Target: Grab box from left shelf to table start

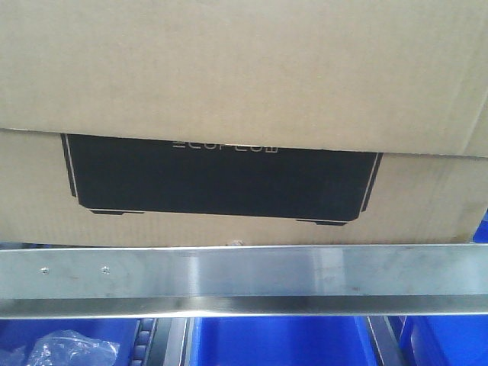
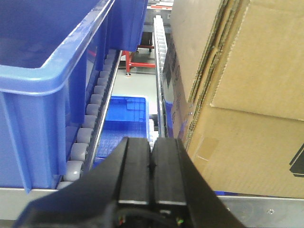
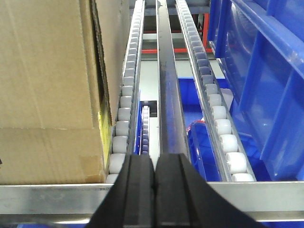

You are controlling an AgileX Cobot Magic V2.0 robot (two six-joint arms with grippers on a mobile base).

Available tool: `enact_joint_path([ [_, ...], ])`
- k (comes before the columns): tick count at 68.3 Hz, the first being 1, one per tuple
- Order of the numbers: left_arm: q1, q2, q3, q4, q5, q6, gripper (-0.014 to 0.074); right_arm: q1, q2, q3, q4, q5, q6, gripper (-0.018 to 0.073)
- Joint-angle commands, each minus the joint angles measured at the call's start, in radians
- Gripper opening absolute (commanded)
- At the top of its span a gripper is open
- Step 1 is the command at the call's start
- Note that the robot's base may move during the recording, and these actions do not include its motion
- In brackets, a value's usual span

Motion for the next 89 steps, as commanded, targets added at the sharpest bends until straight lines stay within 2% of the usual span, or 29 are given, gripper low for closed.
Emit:
enact_joint_path([
  [1,-0.001,-0.019,-0.004,-0.005,-0.092,-0.003,-0.0099,0.001,-0.006,0.002,-0.007,-0.095,-0.003,0.0057],
  [35,-0.001,-0.019,-0.005,-0.005,-0.103,-0.003,-0.0099,0.001,-0.006,0.002,-0.007,-0.095,-0.003,0.0057],
  [48,-0.001,-0.019,-0.005,-0.007,-0.166,-0.003,-0.0099,0.001,-0.006,0.002,-0.007,-0.095,-0.003,0.0057],
  [58,-0.001,-0.019,-0.008,-0.050,-0.223,-0.003,-0.0099,0.001,-0.006,0.002,-0.007,-0.095,-0.003,0.0057],
  [65,-0.001,-0.012,-0.047,-0.050,-0.253,-0.003,-0.0099,0.001,-0.006,0.002,-0.007,-0.095,-0.003,0.0057],
  [72,-0.001,-0.001,-0.122,-0.048,-0.222,-0.003,-0.0099,0.001,-0.006,0.002,-0.007,-0.095,-0.003,0.0057],
  [76,-0.001,0.017,-0.166,-0.031,-0.189,-0.003,-0.0097,0.001,-0.006,0.002,-0.007,-0.095,-0.003,0.0057],
  [84,-0.001,0.064,-0.266,0.063,-0.113,-0.003,-0.0090,0.001,-0.006,0.002,-0.007,-0.095,-0.003,0.0057],
  [89,-0.001,0.112,-0.336,0.087,-0.104,-0.003,-0.0013,0.001,-0.006,0.002,-0.007,-0.095,-0.003,0.0057],
])
